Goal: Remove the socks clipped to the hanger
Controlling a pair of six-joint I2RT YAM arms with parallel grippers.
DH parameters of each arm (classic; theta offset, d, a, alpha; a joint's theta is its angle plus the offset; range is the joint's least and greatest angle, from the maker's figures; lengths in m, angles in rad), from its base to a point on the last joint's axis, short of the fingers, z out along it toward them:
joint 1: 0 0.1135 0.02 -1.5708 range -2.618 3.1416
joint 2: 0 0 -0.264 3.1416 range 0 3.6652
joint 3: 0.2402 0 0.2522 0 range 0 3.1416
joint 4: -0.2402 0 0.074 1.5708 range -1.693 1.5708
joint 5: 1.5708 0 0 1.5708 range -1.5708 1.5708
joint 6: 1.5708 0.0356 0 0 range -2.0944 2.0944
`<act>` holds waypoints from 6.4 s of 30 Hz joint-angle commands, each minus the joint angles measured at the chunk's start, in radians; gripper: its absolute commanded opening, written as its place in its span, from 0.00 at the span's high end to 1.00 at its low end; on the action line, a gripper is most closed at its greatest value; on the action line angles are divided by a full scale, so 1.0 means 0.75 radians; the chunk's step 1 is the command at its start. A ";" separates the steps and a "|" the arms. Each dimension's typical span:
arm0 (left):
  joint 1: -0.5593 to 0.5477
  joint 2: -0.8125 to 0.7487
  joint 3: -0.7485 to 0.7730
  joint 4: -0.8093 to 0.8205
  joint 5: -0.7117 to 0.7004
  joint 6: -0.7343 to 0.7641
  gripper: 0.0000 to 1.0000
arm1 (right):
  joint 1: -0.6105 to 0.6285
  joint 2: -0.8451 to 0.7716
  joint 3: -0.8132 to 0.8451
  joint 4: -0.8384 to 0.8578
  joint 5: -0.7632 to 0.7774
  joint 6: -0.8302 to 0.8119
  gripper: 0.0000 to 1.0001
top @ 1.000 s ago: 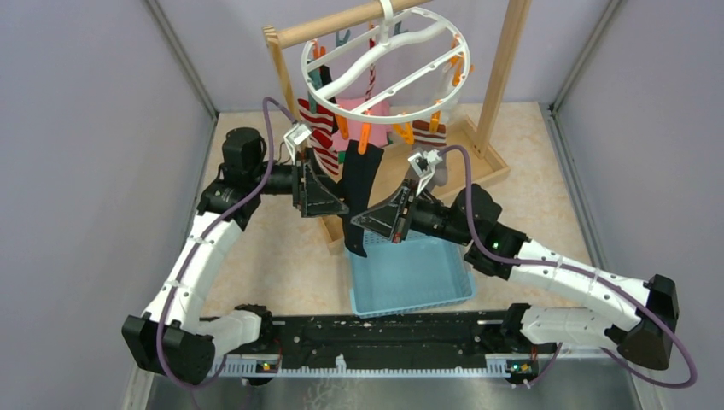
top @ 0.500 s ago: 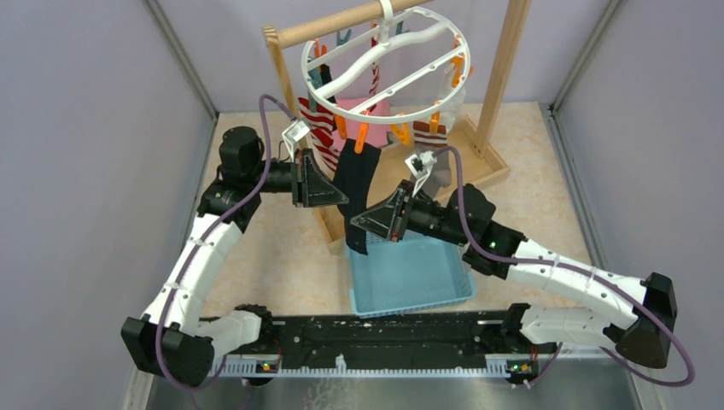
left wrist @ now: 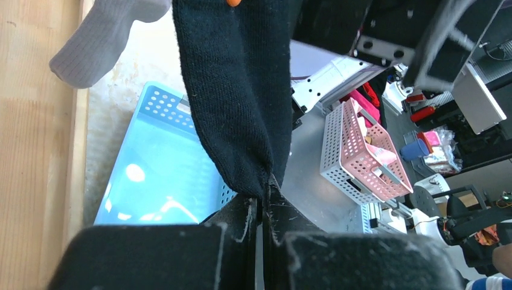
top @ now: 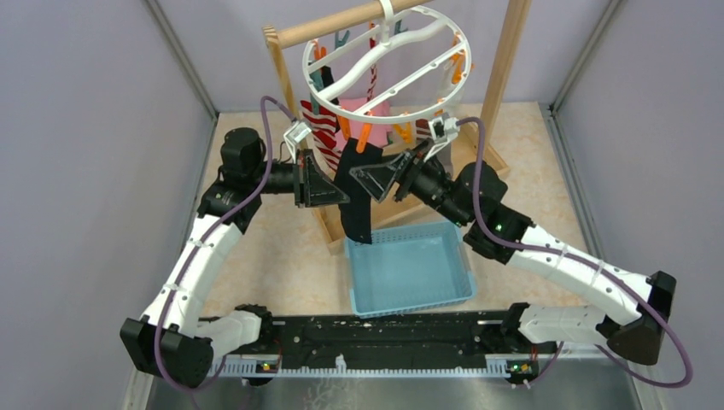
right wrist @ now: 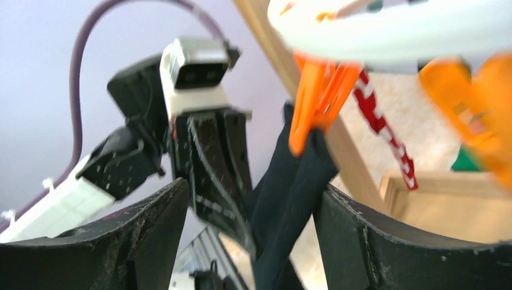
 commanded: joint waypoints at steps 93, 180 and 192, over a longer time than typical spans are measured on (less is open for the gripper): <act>-0.640 0.114 0.283 -0.841 -0.878 1.249 0.01 | -0.351 -0.103 0.024 -0.224 0.184 -0.042 0.61; 0.063 -0.042 0.202 -0.436 0.226 0.598 0.03 | -0.117 0.178 0.023 0.235 -0.763 0.244 1.00; 0.062 -0.048 0.200 -0.328 0.190 0.477 0.94 | -0.151 0.143 0.030 0.131 -0.690 0.239 0.71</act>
